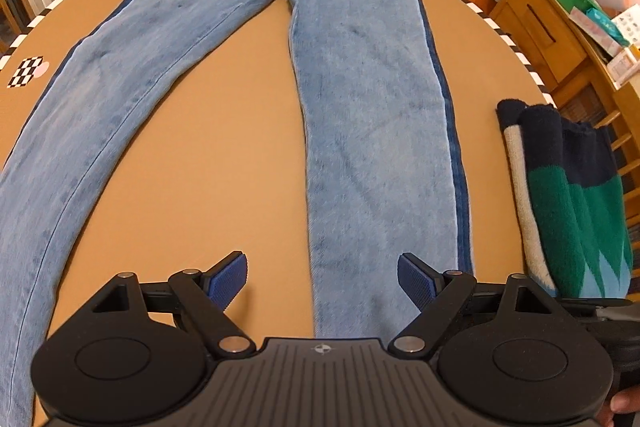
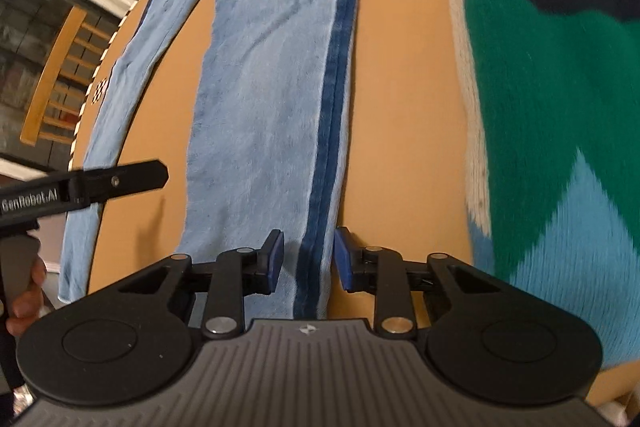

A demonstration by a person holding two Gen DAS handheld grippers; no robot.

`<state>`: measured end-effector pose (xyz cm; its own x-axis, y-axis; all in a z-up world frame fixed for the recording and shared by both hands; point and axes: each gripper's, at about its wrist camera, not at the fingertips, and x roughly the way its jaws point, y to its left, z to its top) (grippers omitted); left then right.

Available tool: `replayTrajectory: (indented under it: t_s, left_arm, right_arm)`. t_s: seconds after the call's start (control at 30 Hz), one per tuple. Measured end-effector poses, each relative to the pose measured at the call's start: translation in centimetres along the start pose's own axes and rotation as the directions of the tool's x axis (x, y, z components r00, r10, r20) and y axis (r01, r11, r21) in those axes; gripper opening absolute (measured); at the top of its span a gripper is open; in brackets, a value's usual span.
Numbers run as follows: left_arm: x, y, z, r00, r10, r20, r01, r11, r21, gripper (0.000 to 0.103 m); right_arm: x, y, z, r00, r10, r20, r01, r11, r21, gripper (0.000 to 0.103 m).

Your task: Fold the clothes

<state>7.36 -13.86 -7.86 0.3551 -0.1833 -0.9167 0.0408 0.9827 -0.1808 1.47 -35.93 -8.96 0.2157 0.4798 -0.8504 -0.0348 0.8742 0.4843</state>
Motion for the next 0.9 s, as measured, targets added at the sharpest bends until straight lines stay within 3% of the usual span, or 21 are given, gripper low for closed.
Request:
replayTrajectory:
  t_s: [0.23,0.37,0.57,0.67,0.8,0.9]
  left_arm:
    - [-0.3,0.3,-1.6,1.0,-0.022,-0.008,0.021,0.999,-0.047,0.084]
    - [-0.5,-0.9,-1.8,0.999,0.029,0.016,-0.026,0.993,-0.117,0.084]
    - [-0.6,-3.0,-2.0,0.992,0.115,0.05,-0.101,0.968,-0.228,0.085]
    - [-0.1,-5.1,-2.4,0.985,0.163,0.05,-0.139,0.938,-0.319,0.085]
    - [0.9,-8.0,-2.5,0.984,0.178,0.026,-0.153,0.901,-0.405,0.085]
    - [1.0,-9.5,-2.8,0.984,0.181,0.008,-0.161,0.896,-0.415,0.087]
  right_arm:
    - [-0.1,0.7,0.4,0.998,-0.053,-0.018,0.052,0.998,-0.025,0.032]
    - [-0.7,0.4,1.9,0.998,-0.064,-0.024,0.063,0.996,-0.071,0.035]
    - [-2.5,-0.6,7.9,1.0,-0.003,-0.005,0.002,0.98,-0.201,0.042]
    - [-2.7,-1.7,11.5,1.0,0.021,-0.021,-0.026,0.967,-0.254,0.042]
    - [-2.9,-2.8,16.0,0.999,0.045,-0.03,-0.052,0.953,-0.298,0.044]
    - [-2.1,-3.1,18.4,0.997,0.06,-0.044,-0.071,0.947,-0.312,0.05]
